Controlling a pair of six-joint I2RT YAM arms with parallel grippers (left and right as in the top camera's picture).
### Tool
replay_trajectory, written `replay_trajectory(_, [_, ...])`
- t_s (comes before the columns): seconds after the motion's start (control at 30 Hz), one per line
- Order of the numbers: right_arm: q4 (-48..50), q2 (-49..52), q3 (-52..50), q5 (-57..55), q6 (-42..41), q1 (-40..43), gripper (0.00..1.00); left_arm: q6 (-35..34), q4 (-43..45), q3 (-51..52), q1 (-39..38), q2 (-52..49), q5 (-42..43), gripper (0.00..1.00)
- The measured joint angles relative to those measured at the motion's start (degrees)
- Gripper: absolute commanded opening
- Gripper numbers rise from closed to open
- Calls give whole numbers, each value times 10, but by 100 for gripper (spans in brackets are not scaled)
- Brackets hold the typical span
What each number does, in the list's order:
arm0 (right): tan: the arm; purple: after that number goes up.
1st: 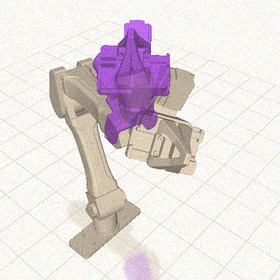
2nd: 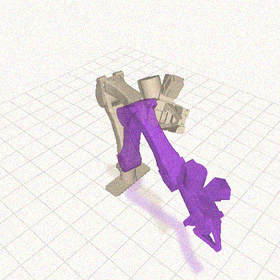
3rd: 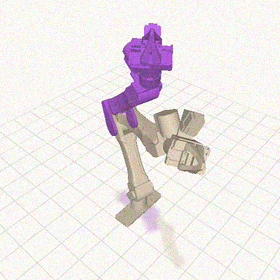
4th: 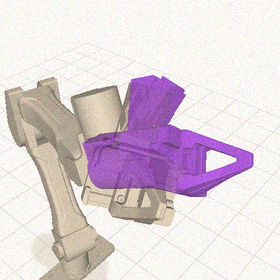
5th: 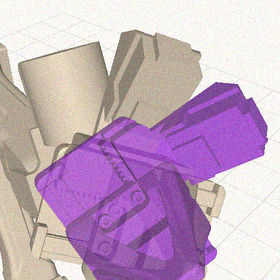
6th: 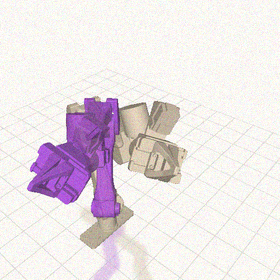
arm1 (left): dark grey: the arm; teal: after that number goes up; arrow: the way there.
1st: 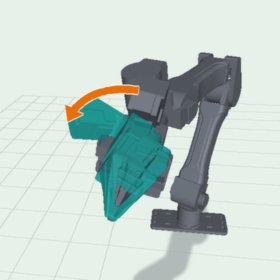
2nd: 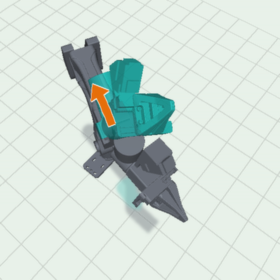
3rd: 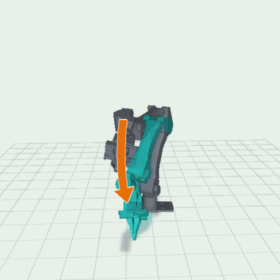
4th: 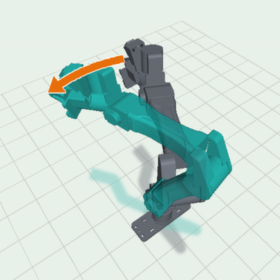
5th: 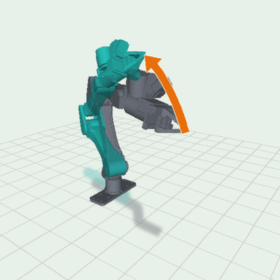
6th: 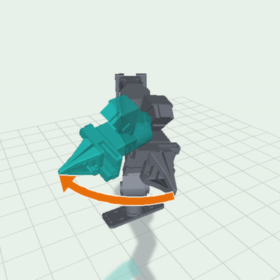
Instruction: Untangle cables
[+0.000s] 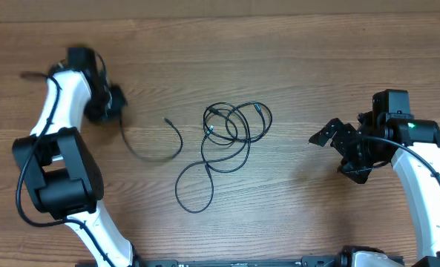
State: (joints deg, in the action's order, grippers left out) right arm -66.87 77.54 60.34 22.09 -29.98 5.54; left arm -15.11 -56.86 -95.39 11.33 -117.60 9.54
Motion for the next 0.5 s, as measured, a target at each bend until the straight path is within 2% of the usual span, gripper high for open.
replay_trajectory(0.23, [0, 0, 0, 0, 0, 0, 100, 3, 14, -175, -1, 86, 144, 4])
replay_trajectory(0.37, [3, 0, 0, 0, 0, 0, 100, -11, 51, -221, -7, 144, 180, 4])
replay_trajectory(0.5, [6, 0, 0, 0, 0, 0, 100, -50, 138, -230, -12, 190, 243, 4])
